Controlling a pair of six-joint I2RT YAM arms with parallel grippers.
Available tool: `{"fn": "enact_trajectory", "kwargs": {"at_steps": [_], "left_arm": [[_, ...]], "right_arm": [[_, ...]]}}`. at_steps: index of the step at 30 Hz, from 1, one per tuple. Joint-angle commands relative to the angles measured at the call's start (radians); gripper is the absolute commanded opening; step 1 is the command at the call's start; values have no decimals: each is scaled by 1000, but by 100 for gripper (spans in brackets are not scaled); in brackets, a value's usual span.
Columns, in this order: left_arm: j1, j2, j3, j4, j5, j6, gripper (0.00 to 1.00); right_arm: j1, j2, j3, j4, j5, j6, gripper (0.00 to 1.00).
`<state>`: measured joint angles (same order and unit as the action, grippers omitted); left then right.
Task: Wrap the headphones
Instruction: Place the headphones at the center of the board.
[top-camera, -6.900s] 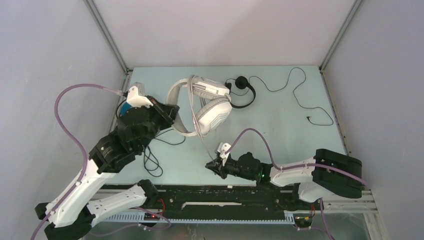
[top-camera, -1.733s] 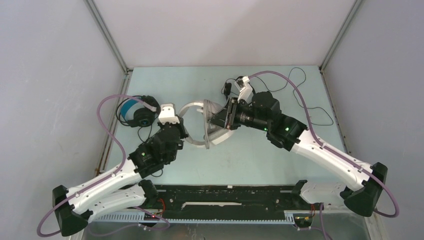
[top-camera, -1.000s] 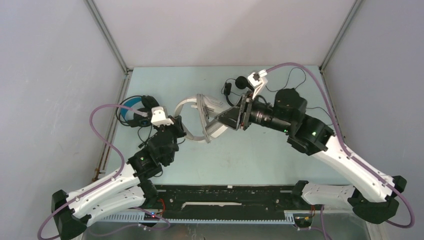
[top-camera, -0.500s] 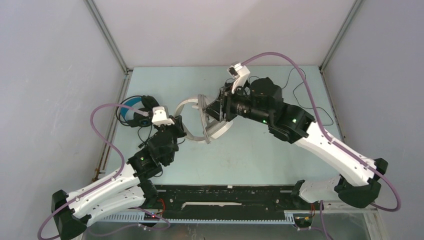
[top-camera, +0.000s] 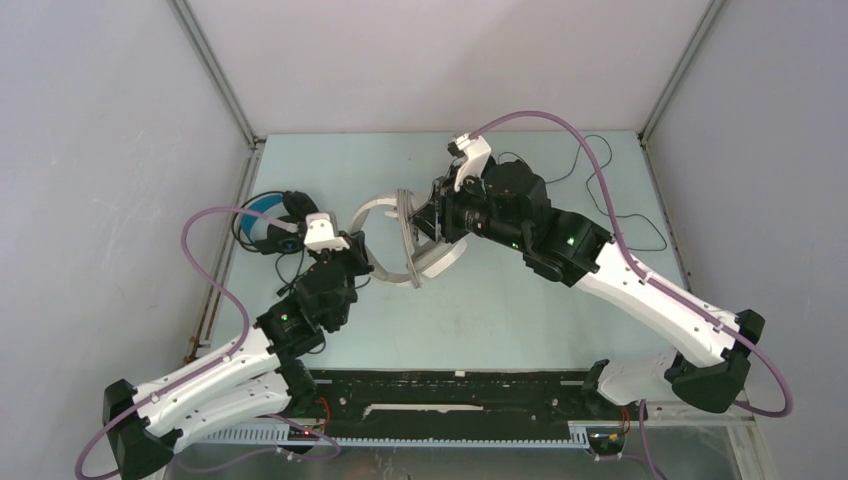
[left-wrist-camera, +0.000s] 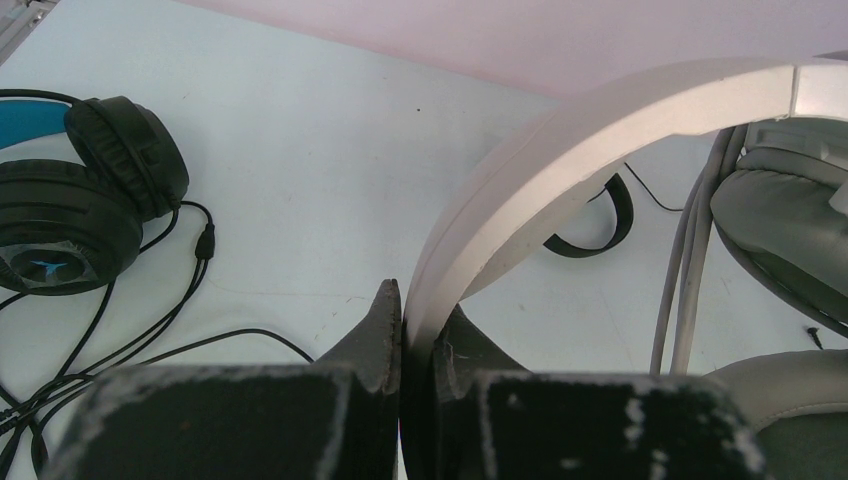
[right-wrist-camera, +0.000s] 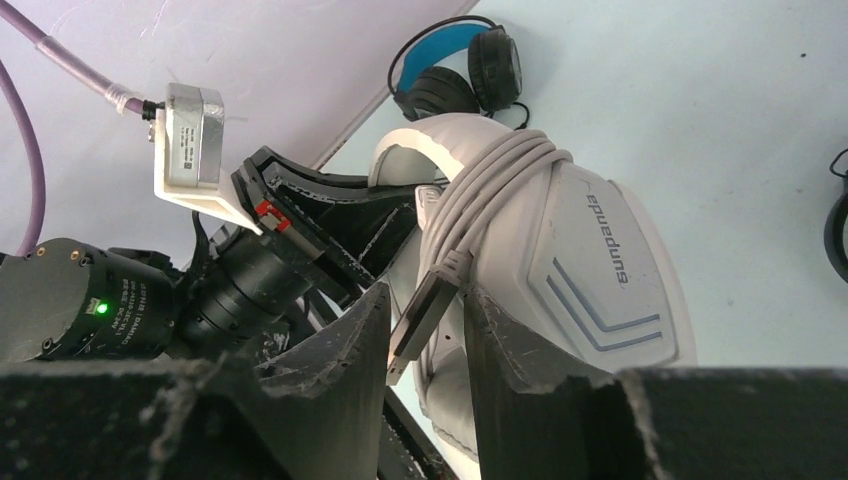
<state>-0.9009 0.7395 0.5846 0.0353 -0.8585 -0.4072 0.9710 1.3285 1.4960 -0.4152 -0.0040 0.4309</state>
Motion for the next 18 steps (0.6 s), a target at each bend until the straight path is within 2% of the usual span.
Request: {"fn": "enact_trajectory", "kwargs": {"at_steps": [1, 7, 11, 18], "left_arm": [[2, -5, 19, 110, -3, -45, 0], [2, 4, 34, 96, 6, -61, 0], [2, 0, 36, 87, -5, -76, 0], [1, -3, 70, 44, 4, -113, 0]], "right_arm": [[-5, 2, 6, 72, 19, -28, 36], [-3, 31, -11, 47, 15, -8, 26], [0, 26, -42, 43, 15, 3, 13], [16, 24, -75, 13, 17, 20, 10]]}}
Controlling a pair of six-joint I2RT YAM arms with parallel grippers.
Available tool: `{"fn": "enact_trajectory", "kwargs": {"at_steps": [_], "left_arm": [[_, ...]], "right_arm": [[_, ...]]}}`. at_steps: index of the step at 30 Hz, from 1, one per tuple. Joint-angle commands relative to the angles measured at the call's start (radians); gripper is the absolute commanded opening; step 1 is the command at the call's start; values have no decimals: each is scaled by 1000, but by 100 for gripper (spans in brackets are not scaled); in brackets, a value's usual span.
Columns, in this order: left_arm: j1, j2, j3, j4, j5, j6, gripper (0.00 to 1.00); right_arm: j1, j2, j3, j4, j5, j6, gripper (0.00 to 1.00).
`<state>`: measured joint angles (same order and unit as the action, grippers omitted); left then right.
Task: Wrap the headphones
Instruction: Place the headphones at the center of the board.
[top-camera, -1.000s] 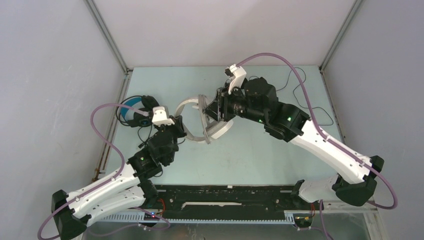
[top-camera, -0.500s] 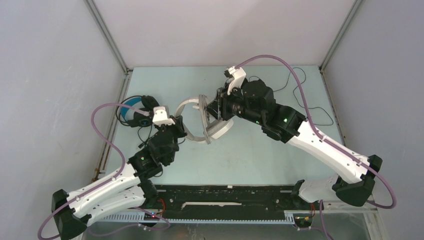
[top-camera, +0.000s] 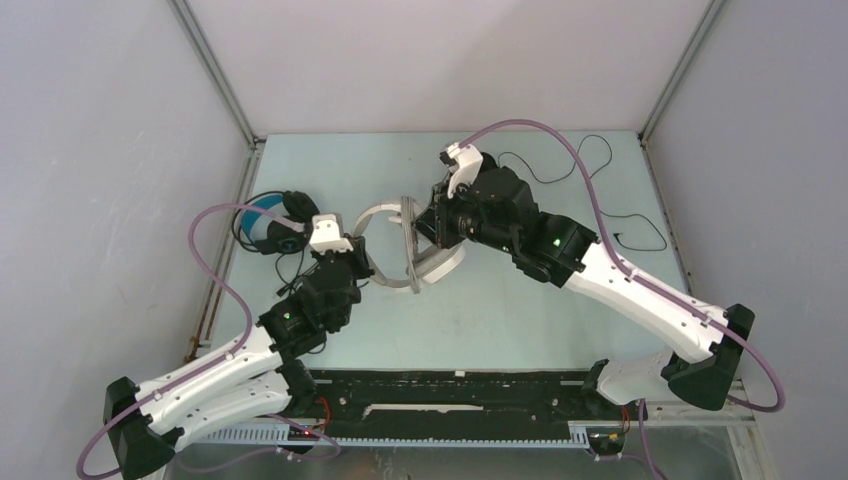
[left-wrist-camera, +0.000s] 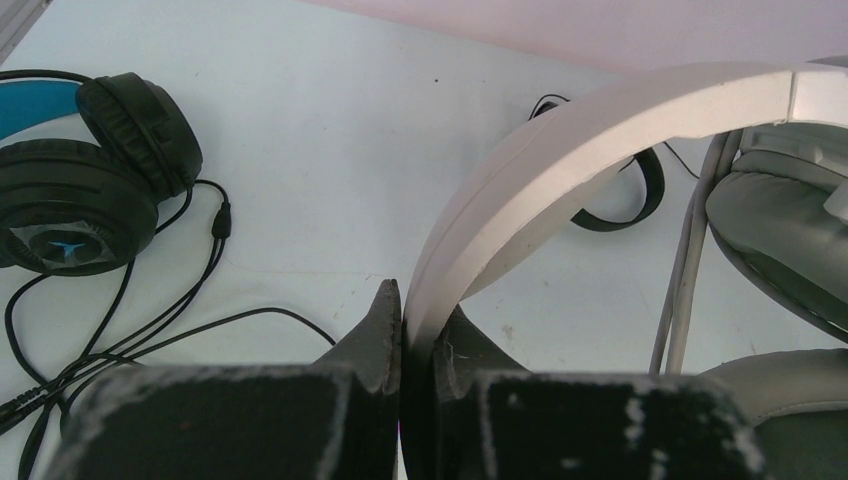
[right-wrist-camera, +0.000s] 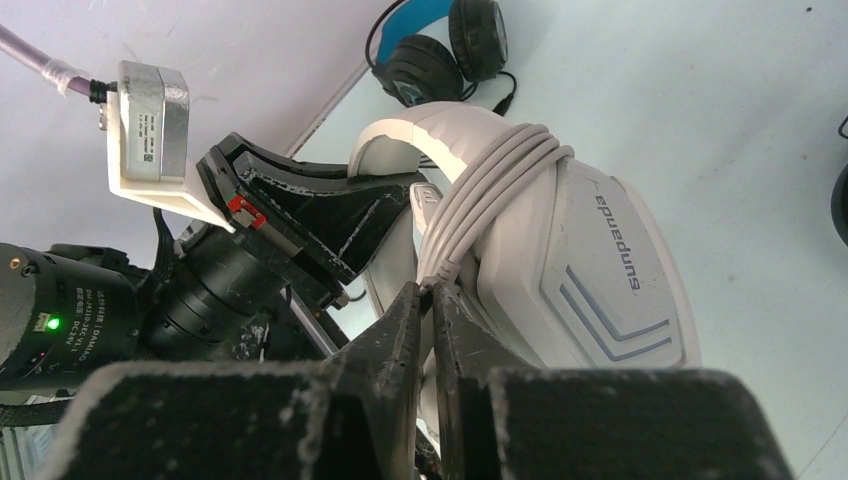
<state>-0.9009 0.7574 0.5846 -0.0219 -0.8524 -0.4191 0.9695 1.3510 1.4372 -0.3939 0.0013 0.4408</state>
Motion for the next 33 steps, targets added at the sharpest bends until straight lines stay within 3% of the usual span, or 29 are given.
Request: {"fn": "enact_trajectory", "kwargs": {"at_steps": [1, 15, 22, 33], "left_arm": [[1, -19, 77, 94, 1, -106, 0], [4, -40, 131, -11, 49, -155, 0], [4, -60, 119, -50, 49, -161, 0], [3, -64, 103, -55, 32, -137, 0]], "right_arm": [[20, 6, -20, -13, 10, 12, 9], [60, 13, -86, -69, 164, -44, 10], [60, -26, -86, -45, 128, -53, 12], [57, -154, -85, 14, 34, 3, 24]]}}
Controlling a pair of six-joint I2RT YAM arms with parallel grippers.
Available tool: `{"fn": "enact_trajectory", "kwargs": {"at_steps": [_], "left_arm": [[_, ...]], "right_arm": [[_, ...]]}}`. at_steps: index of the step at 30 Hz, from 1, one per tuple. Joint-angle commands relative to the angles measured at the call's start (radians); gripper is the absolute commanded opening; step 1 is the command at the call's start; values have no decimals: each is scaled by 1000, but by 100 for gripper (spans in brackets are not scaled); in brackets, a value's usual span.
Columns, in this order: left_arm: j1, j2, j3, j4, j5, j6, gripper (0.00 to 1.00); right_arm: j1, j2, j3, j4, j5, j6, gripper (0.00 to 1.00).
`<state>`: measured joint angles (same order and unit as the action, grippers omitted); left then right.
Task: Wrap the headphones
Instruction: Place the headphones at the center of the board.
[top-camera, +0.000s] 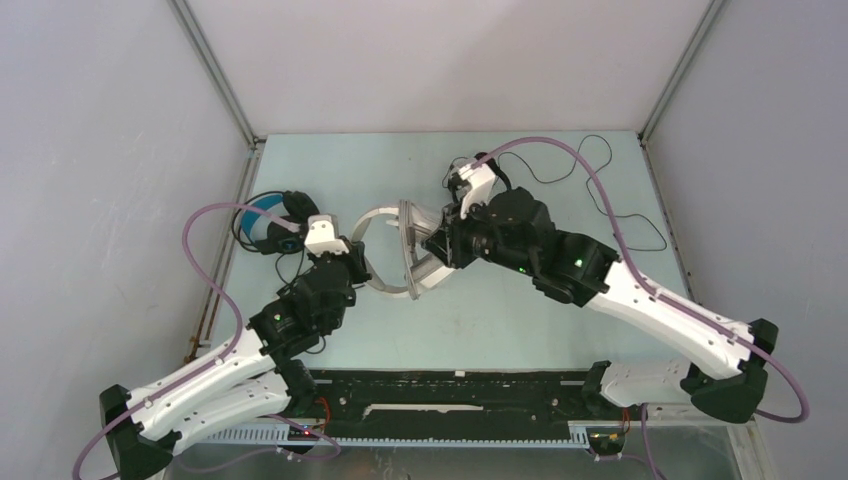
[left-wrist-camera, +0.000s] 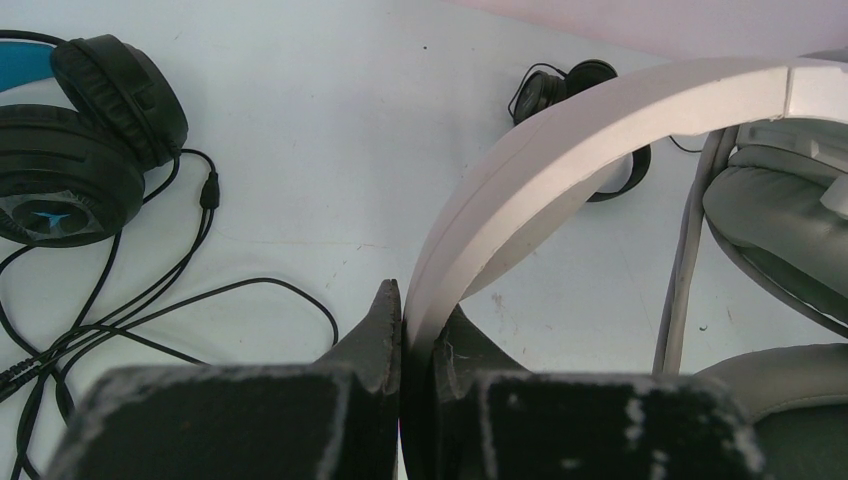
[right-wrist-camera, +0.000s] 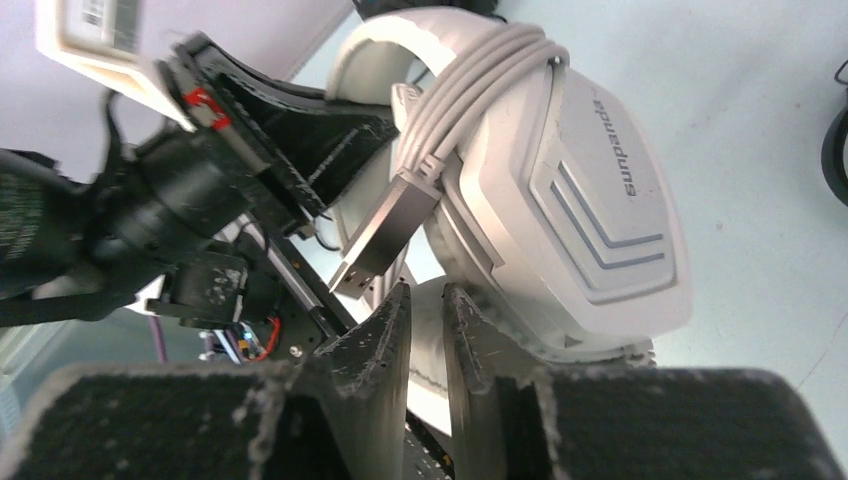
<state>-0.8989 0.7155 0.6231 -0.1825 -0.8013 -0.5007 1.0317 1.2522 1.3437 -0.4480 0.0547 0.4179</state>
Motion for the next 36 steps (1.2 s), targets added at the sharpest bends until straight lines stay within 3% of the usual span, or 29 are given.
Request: {"fn": "enact_trajectory", "kwargs": {"at_steps": [1, 4, 14, 18, 21, 27, 36], "left_arm": [[2, -22, 61, 106, -19, -56, 0], [2, -26, 54, 107, -18, -56, 0], [2, -28, 53, 104, -8, -66, 0], [2, -20, 60, 106, 3, -71, 0], [2, -14, 72, 103, 8, -68, 0], [2, -15, 91, 73, 35, -115, 0], [2, -27, 110, 42, 35, -142, 0]], "right_arm": [[-7, -60, 9, 81, -19, 31, 26], [-9, -64, 10, 120, 30, 39, 36], [-27, 51, 138, 107, 33, 12, 39], [-19, 136, 226, 28, 28, -8, 39], [-4, 161, 225, -22, 86, -21, 37], [50, 113, 70, -23, 197, 14, 33], [113, 146, 54, -65, 308, -26, 23]]}}
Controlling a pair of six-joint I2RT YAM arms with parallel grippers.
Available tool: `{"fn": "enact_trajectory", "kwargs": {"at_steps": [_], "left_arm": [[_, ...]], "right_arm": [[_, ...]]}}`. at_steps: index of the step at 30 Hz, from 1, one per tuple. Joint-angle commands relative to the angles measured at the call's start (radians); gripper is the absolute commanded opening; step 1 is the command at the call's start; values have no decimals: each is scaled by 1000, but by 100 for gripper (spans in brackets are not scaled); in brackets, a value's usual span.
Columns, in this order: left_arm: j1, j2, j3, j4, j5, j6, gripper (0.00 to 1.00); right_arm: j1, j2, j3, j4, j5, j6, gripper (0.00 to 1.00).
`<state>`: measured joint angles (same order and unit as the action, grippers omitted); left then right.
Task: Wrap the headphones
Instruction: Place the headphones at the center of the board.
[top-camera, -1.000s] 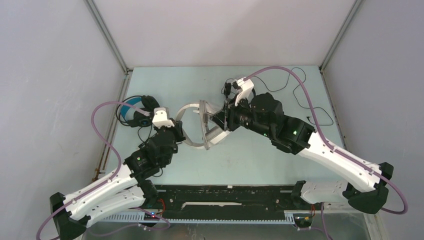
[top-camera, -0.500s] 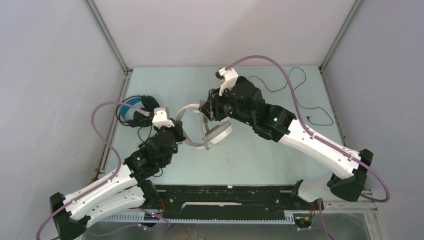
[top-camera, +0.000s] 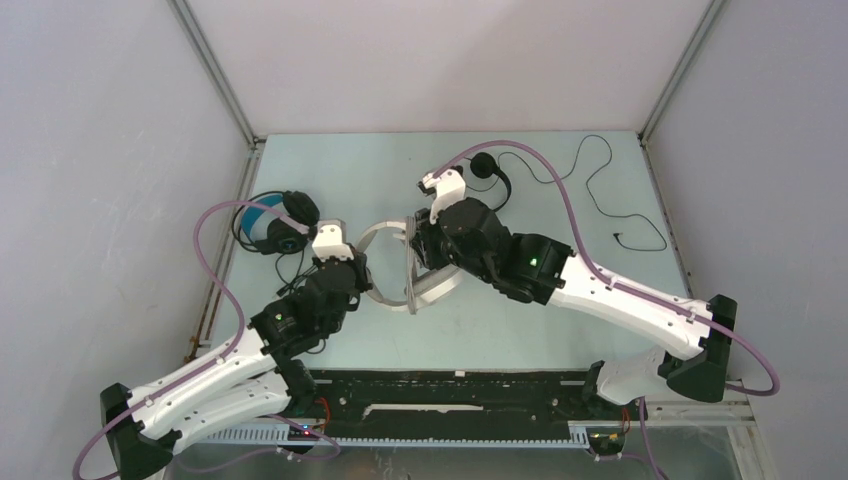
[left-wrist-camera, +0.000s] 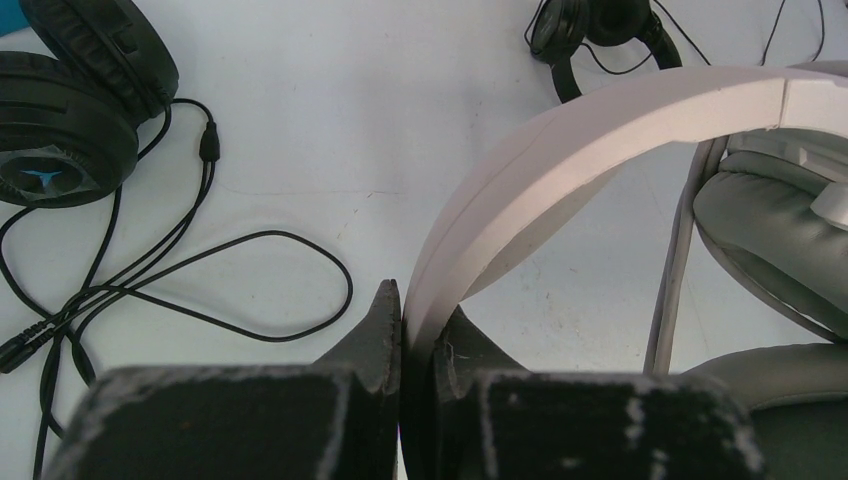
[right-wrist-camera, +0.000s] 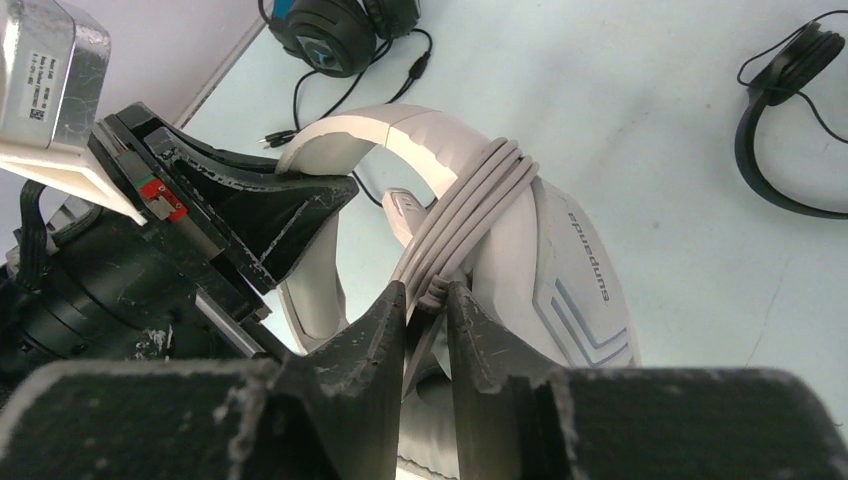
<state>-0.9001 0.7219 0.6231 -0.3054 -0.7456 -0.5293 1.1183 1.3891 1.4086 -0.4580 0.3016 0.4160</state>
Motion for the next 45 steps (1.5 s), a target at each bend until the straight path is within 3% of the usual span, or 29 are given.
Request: {"fn": "enact_trajectory", "kwargs": {"at_steps": [1, 8, 22, 31, 37, 45], "left_arm": [[2, -32, 110, 159, -22, -113, 0], [3, -22, 108, 141, -8, -88, 0], [3, 13, 110, 117, 33, -31, 0], [1, 45, 129, 116, 76, -5, 0], [-5, 134, 143, 166, 159, 17, 0], [-38, 343, 230, 223, 222, 18, 0]], "right_arm": [[32, 13, -11, -56, 70, -32, 23], [37, 1, -11, -48, 74, -40, 27], [-51, -118, -11, -1, -103, -6, 38], [-56, -195, -12, -31, -109, 8, 42], [-52, -294, -37, -66, -72, 8, 49], [-85, -420, -183, -151, 10, 56, 48]]}}
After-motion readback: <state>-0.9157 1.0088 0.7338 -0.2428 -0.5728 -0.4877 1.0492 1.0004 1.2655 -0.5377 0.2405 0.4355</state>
